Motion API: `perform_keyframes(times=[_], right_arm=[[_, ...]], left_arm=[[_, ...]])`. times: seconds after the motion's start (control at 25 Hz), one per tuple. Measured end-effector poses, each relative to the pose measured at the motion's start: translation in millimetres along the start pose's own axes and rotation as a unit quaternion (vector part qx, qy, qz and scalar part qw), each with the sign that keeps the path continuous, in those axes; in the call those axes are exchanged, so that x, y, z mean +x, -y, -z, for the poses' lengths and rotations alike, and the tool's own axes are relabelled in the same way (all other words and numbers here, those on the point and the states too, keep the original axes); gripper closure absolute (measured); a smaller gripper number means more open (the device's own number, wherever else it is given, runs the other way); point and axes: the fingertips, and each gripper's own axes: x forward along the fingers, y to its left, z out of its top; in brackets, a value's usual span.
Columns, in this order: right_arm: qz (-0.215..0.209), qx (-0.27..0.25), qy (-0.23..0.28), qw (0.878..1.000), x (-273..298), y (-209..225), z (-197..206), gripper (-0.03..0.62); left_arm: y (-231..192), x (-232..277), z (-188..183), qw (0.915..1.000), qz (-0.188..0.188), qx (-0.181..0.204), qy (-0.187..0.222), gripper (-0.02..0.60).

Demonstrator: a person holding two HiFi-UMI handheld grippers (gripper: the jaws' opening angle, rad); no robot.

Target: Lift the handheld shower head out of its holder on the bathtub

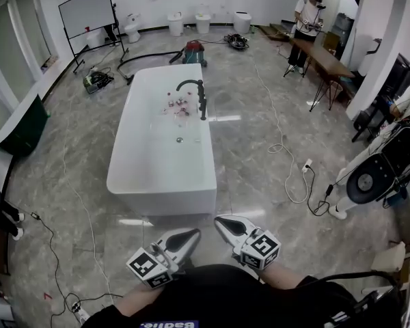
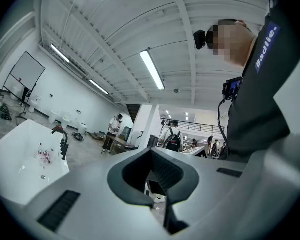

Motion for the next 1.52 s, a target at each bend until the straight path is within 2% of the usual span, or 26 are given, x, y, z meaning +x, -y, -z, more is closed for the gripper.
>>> perform_keyframes(times=[0.2, 0.4, 0.72, 0.88, 1.0, 1.12, 1.28, 1.52], right_arm=[[0.003, -0.012, -0.014, 1.0, 43, 22, -4, 0.589], [0.02, -0.017, -0.02, 0.999, 95, 56, -17, 0.582], [0.052, 0.001, -0.026, 0.998, 195, 120, -32, 0.576], [0.068, 0.009, -0.039, 0.997, 239, 145, -34, 0.571], [0.083, 0.016, -0.05, 0.995, 270, 163, -37, 0.559], [0.099, 0.018, -0.052, 0.994, 295, 175, -45, 0.528], [0.115, 0.009, -0.05, 0.992, 321, 191, -56, 0.495], [0.124, 0.001, -0.052, 0.991, 338, 208, -66, 0.457]], left_arm=[[-49, 9, -13, 0.9999, 0.015, 0.0, 0.0, 0.588], [-113, 25, -42, 0.9996, 0.028, 0.0, 0.002, 0.588], [-233, 37, -73, 0.9987, 0.05, 0.005, 0.002, 0.588], [-281, 37, -91, 0.9978, 0.064, -0.005, 0.015, 0.588], [-319, 32, -95, 0.9977, 0.066, -0.014, 0.002, 0.588], [-348, 26, -101, 0.9969, 0.076, -0.019, -0.008, 0.588], [-376, 24, -117, 0.9964, 0.082, -0.022, 0.005, 0.588], [-392, 19, -125, 0.9963, 0.081, -0.025, 0.011, 0.588]])
